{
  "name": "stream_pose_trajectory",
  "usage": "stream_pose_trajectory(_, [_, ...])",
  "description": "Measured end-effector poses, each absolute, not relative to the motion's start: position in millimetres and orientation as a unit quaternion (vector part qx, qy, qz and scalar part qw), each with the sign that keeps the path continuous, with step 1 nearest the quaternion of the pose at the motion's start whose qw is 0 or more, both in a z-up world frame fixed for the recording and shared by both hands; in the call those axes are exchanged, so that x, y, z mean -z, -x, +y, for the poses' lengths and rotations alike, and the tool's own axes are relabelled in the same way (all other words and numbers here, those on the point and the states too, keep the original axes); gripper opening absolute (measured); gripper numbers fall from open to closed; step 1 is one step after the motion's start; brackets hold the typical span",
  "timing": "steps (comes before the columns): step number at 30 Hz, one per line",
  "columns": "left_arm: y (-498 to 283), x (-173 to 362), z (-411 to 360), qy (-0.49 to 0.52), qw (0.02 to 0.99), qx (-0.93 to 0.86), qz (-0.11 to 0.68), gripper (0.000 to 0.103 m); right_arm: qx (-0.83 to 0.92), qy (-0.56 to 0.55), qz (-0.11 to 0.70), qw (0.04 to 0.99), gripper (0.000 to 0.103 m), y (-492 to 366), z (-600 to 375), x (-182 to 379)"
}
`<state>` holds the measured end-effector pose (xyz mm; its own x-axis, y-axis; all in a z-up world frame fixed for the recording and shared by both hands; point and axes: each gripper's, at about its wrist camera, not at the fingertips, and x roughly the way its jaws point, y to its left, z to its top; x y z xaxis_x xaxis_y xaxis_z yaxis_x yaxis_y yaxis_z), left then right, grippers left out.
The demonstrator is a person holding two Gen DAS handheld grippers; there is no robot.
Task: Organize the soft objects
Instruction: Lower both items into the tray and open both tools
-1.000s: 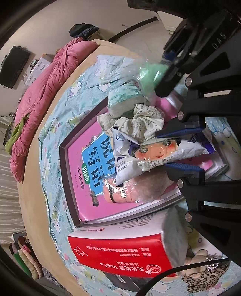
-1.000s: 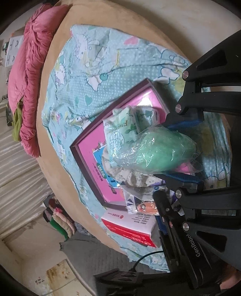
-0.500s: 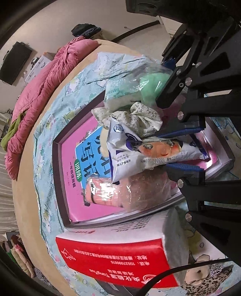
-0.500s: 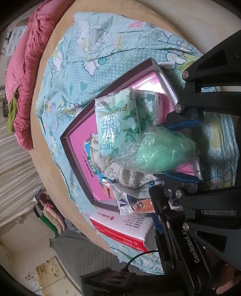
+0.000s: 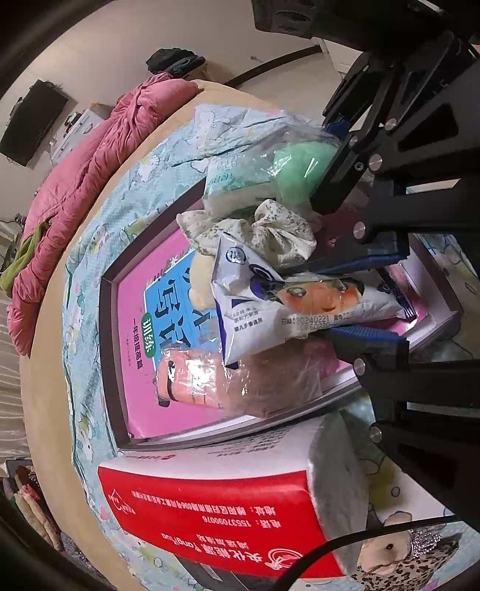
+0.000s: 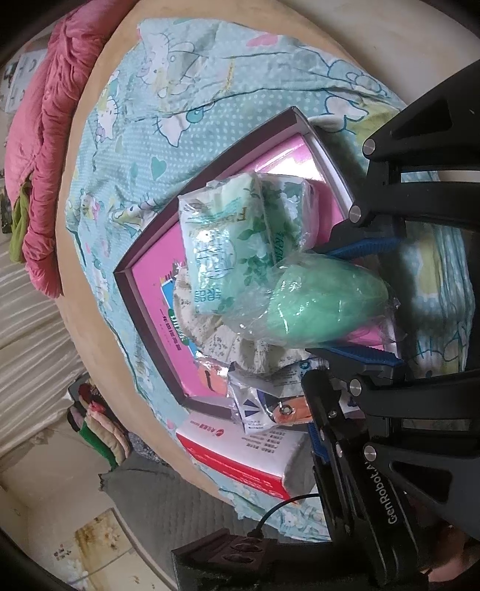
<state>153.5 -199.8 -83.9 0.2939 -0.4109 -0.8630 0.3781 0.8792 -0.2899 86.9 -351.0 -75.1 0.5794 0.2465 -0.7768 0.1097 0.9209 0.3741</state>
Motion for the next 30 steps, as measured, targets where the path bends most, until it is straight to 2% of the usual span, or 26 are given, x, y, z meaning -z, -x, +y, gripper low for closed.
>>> stream_pose_trajectory(12, [-151.2, 83.2, -193.6, 0.020, 0.804, 0.241, 0.544, 0.027, -0.048, -0.198, 0.457, 0.866, 0.047, -80.3, -349.8, 72.5])
stream_pose_trajectory(16, [-149.6, 81.0, -193.9, 0.017, 0.805, 0.240, 0.543, 0.028, -0.042, -0.196, 0.446, 0.872, 0.061, -76.6, -350.5, 66.1])
stream_pose_trajectory(22, [-148.7, 75.5, -191.7, 0.019, 0.807, 0.237, 0.540, 0.036, -0.033, -0.197, 0.440, 0.875, 0.062, -72.3, -354.0, 61.1])
stream_pose_trajectory(25, [-147.3, 70.3, -189.4, 0.023, 0.808, 0.241, 0.537, 0.047, -0.028, -0.199, 0.432, 0.879, 0.067, -69.2, -356.8, 55.6])
stream_pose_trajectory(26, [-146.8, 68.5, -188.9, 0.024, 0.809, 0.242, 0.535, 0.048, -0.026, -0.199, 0.428, 0.881, 0.070, -67.7, -357.6, 52.9])
stream_pose_trajectory(30, [-143.7, 59.9, -187.2, 0.022, 0.813, 0.243, 0.528, 0.050, -0.015, -0.202, 0.409, 0.890, 0.072, -61.9, -361.5, 41.2])
